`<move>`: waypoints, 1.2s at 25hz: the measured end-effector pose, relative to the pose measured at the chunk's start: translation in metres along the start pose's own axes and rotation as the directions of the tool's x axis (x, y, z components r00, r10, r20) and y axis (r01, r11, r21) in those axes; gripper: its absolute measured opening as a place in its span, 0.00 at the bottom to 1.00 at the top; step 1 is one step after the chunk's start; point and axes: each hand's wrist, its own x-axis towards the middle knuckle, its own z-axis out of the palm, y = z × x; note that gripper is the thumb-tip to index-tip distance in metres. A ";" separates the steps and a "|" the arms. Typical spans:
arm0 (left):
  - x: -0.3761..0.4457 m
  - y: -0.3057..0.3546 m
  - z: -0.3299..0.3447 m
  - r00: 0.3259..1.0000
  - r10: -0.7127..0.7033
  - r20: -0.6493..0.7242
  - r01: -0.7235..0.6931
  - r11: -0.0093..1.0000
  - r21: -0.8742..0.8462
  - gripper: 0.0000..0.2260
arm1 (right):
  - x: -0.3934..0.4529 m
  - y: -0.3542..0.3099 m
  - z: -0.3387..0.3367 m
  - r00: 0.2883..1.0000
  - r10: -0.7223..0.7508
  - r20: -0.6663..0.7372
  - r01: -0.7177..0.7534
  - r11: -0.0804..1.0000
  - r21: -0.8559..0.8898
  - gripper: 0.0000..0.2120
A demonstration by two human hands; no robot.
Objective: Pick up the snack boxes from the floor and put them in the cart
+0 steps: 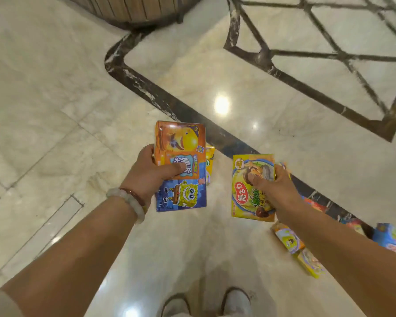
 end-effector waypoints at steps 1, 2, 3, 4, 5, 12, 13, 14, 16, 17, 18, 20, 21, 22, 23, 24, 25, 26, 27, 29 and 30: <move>-0.020 0.050 -0.004 0.999 0.045 -0.010 -0.045 0.999 0.004 0.20 | -0.022 -0.046 -0.008 1.000 -0.028 0.003 0.028 0.999 0.027 0.17; -0.040 0.096 -0.007 0.996 0.085 -0.008 -0.085 0.996 0.008 0.22 | -0.044 -0.090 -0.017 0.998 -0.058 0.012 0.057 0.997 0.047 0.16; -0.060 0.141 -0.008 0.993 0.121 0.012 -0.122 0.993 0.010 0.25 | -0.068 -0.133 -0.027 0.995 -0.096 0.030 0.094 0.993 0.066 0.14; -0.084 0.191 -0.008 0.986 0.165 0.036 -0.166 0.986 0.013 0.28 | -0.095 -0.181 -0.038 0.989 -0.144 0.044 0.140 0.987 0.082 0.12; -0.109 0.240 -0.006 0.977 0.204 0.062 -0.205 0.979 0.007 0.30 | -0.122 -0.227 -0.049 0.980 -0.195 0.049 0.190 0.978 0.084 0.11; -0.312 0.542 0.013 0.779 0.589 0.217 -0.576 0.808 -0.126 0.15 | -0.352 -0.512 -0.141 0.815 -0.576 0.054 0.565 0.813 0.139 0.12; -0.333 0.566 0.015 0.745 0.624 0.236 -0.608 0.781 -0.144 0.16 | -0.376 -0.533 -0.155 0.782 -0.622 0.031 0.610 0.775 0.166 0.15; -0.357 0.588 0.019 0.712 0.657 0.248 -0.640 0.752 -0.155 0.17 | -0.403 -0.554 -0.172 0.762 -0.647 -0.006 0.638 0.749 0.178 0.19; -0.394 0.617 0.028 0.648 0.703 0.293 -0.681 0.707 -0.189 0.18 | -0.448 -0.578 -0.199 0.724 -0.686 -0.071 0.684 0.702 0.199 0.19; -0.409 0.626 0.035 0.617 0.718 0.322 -0.695 0.689 -0.206 0.17 | -0.468 -0.587 -0.211 0.699 -0.710 -0.085 0.710 0.675 0.202 0.19; -0.421 0.633 0.041 0.594 0.726 0.346 -0.702 0.678 -0.217 0.17 | -0.484 -0.594 -0.220 0.682 -0.724 -0.103 0.727 0.655 0.204 0.20; -0.441 0.641 0.053 0.559 0.732 0.389 -0.704 0.667 -0.244 0.17 | -0.513 -0.604 -0.234 0.662 -0.738 -0.129 0.747 0.637 0.190 0.29; -0.448 0.645 0.057 0.544 0.732 0.411 -0.700 0.666 -0.259 0.18 | -0.530 -0.606 -0.238 0.648 -0.747 -0.148 0.761 0.627 0.168 0.35; -0.454 0.646 0.060 0.532 0.728 0.432 -0.695 0.667 -0.269 0.20 | -0.541 -0.606 -0.243 0.626 -0.760 -0.177 0.780 0.608 0.147 0.39; -0.457 0.648 0.061 0.525 0.723 0.449 -0.689 0.671 -0.274 0.21 | -0.553 -0.605 -0.246 0.605 -0.769 -0.206 0.796 0.593 0.123 0.41; -0.462 0.650 0.062 0.519 0.715 0.469 -0.680 0.678 -0.280 0.23 | -0.565 -0.603 -0.249 0.586 -0.774 -0.239 0.808 0.580 0.101 0.38; -0.466 0.651 0.063 0.514 0.706 0.488 -0.666 0.687 -0.291 0.25 | -0.578 -0.598 -0.250 0.577 -0.772 -0.268 0.813 0.576 0.090 0.34; -0.471 0.651 0.064 0.495 0.696 0.520 -0.659 0.691 -0.298 0.26 | -0.592 -0.590 -0.251 0.562 -0.769 -0.305 0.821 0.565 0.086 0.30; -0.475 0.651 0.066 0.469 0.690 0.551 -0.659 0.689 -0.302 0.27 | -0.605 -0.581 -0.251 0.556 -0.758 -0.340 0.821 0.565 0.082 0.29; -0.486 0.649 0.072 0.417 0.666 0.618 -0.654 0.692 -0.304 0.28 | -0.631 -0.559 -0.249 0.544 -0.730 -0.413 0.814 0.578 0.050 0.33; -0.494 0.647 0.076 0.382 0.650 0.656 -0.652 0.693 -0.307 0.28 | -0.645 -0.547 -0.248 0.532 -0.713 -0.456 0.810 0.586 0.030 0.35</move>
